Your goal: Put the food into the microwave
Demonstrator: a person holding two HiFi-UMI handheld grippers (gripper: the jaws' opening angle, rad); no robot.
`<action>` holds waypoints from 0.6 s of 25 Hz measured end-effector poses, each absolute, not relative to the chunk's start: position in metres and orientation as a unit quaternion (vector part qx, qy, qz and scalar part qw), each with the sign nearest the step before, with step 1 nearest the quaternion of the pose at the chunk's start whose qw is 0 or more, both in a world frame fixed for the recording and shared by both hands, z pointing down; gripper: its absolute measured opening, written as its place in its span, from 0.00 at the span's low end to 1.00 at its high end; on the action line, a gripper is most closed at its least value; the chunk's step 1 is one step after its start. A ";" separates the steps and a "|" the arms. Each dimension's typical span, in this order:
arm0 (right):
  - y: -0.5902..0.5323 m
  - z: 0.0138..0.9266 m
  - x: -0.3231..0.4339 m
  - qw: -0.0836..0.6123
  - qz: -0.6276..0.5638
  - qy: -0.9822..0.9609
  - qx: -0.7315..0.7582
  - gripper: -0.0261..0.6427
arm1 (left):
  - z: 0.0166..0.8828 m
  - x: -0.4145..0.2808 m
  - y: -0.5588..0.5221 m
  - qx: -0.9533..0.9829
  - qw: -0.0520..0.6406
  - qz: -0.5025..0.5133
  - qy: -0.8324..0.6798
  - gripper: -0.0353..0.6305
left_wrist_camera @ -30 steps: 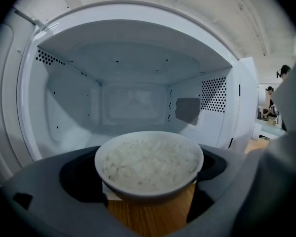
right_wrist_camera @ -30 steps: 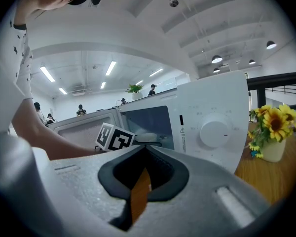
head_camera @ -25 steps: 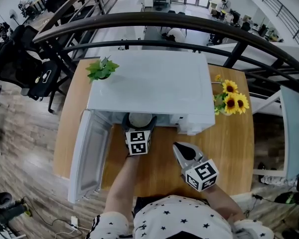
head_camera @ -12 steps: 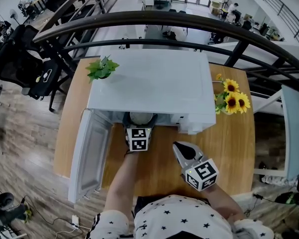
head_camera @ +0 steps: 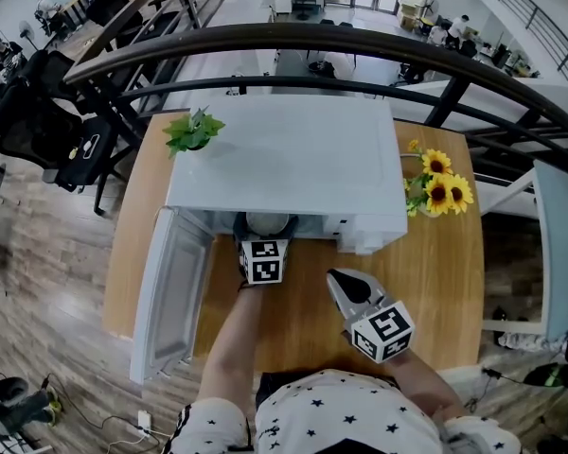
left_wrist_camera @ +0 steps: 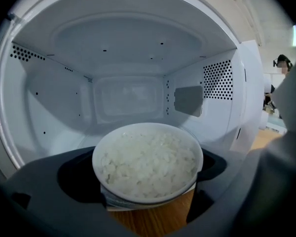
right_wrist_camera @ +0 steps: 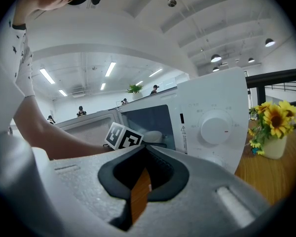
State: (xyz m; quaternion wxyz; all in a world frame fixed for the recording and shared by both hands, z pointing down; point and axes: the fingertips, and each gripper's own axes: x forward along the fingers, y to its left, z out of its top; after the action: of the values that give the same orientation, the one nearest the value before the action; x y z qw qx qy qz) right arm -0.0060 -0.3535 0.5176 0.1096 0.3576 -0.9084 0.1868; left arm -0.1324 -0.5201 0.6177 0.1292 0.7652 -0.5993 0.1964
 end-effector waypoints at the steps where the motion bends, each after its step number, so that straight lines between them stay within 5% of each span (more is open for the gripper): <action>1: -0.353 0.518 -0.005 0.110 0.187 -0.908 0.358 0.05 | 0.617 -0.132 -0.520 0.766 0.130 0.193 -0.599 0.83; 15: -0.333 0.501 -0.001 0.103 0.169 -0.914 0.353 0.05 | 0.604 -0.133 -0.488 0.761 0.138 0.186 -0.605 0.83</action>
State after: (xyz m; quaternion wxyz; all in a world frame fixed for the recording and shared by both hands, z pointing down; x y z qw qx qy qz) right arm -0.0012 -0.3330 0.5009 0.1027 0.3531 -0.9144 0.1692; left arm -0.1332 -0.4881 0.6036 0.1381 0.7615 -0.6053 0.1861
